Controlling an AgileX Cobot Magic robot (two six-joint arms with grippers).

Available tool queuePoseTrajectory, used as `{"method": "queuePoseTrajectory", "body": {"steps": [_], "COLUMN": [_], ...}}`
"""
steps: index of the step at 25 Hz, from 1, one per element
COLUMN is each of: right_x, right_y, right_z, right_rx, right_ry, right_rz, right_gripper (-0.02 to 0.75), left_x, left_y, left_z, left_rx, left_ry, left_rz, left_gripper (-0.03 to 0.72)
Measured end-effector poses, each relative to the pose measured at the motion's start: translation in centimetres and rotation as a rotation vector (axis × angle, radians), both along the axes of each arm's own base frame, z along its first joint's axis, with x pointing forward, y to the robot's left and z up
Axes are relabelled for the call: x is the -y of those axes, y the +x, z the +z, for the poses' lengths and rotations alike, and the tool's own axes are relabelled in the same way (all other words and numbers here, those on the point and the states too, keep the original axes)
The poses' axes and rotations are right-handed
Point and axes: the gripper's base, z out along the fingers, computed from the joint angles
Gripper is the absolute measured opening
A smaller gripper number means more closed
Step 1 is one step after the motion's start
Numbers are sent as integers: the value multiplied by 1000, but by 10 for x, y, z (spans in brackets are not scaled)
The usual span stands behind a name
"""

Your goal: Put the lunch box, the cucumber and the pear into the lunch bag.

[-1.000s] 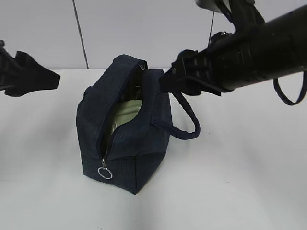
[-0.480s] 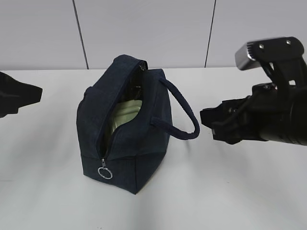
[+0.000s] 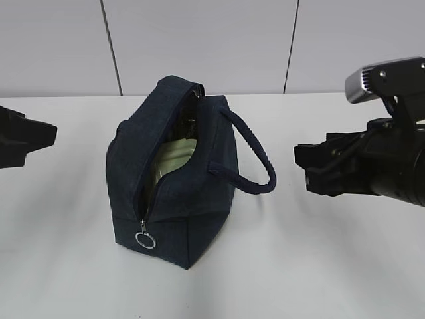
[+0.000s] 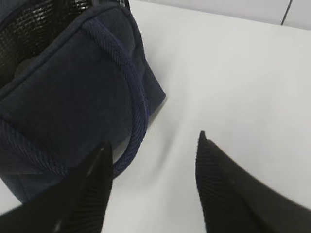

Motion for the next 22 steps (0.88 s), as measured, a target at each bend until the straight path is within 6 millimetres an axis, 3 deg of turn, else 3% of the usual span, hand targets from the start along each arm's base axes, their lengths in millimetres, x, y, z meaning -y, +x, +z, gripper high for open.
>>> {"method": "queuePoseTrajectory", "body": {"steps": [9, 16, 22], "right_x": [0, -1, -2], "right_y": [0, -1, -2], "right_z": [1, -1, -2], "right_rx": [8, 14, 6], "right_ry": [-1, -61, -70], "right_rz": [-4, 55, 68], "right_gripper": [429, 428, 428], "left_x": [3, 4, -8], "left_y": [0, -3, 7], "left_z": [2, -5, -25], "left_rx": [-21, 34, -97], "left_ry": [-83, 181, 290], "left_rz": [20, -148, -21], "left_gripper": [342, 333, 297]}}
